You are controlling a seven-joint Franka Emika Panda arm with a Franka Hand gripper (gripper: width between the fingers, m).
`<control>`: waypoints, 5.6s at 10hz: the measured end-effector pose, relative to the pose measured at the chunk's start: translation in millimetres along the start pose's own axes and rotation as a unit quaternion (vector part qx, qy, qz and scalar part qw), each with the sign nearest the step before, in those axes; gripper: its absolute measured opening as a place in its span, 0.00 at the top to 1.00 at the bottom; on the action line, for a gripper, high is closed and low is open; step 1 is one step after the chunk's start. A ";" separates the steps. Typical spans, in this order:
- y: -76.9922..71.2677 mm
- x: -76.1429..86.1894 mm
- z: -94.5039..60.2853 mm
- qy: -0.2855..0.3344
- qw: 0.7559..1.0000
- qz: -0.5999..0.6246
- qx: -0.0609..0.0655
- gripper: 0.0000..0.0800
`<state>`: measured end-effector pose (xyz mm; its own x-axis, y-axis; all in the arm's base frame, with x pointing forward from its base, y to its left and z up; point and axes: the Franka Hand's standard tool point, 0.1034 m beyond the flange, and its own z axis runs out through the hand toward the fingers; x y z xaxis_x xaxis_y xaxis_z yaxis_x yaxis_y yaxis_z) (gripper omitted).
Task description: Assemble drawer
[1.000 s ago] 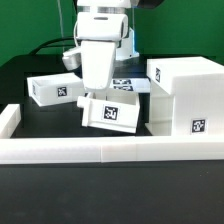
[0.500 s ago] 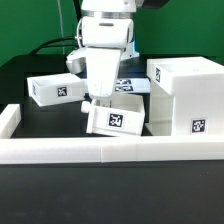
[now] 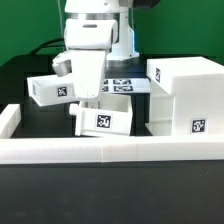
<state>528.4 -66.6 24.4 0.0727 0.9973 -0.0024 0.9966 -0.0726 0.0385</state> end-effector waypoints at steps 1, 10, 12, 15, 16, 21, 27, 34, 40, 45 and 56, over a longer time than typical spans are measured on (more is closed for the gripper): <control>-0.6 -5.2 0.4 0.016 1.000 -0.006 0.001 0.95; 0.9 -5.2 3.3 0.042 0.999 -0.024 0.012 0.95; 5.9 1.6 1.0 0.040 0.998 -0.040 0.011 0.95; 12.8 21.6 3.4 0.039 0.997 -0.069 0.008 0.95; 12.0 25.5 5.1 0.040 0.997 -0.072 0.010 0.95; 4.5 23.8 10.1 0.039 0.997 -0.071 0.018 0.95; 11.7 38.9 11.1 0.040 0.996 -0.085 0.015 0.95; 11.5 53.2 12.8 0.041 0.996 -0.074 0.018 0.95; 11.5 61.9 13.3 0.044 0.998 -0.044 0.018 0.95; 10.9 68.2 14.1 0.045 0.998 -0.040 0.019 0.95; 10.2 88.6 12.8 0.045 0.998 -0.024 0.027 0.95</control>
Offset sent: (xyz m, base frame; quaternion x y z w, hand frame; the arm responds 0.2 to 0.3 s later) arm 0.0076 0.0129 0.0001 0.0088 0.0555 0.0016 0.9984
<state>545.5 20.9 11.8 0.0226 0.9960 0.0865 0.9997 -0.0215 -0.0135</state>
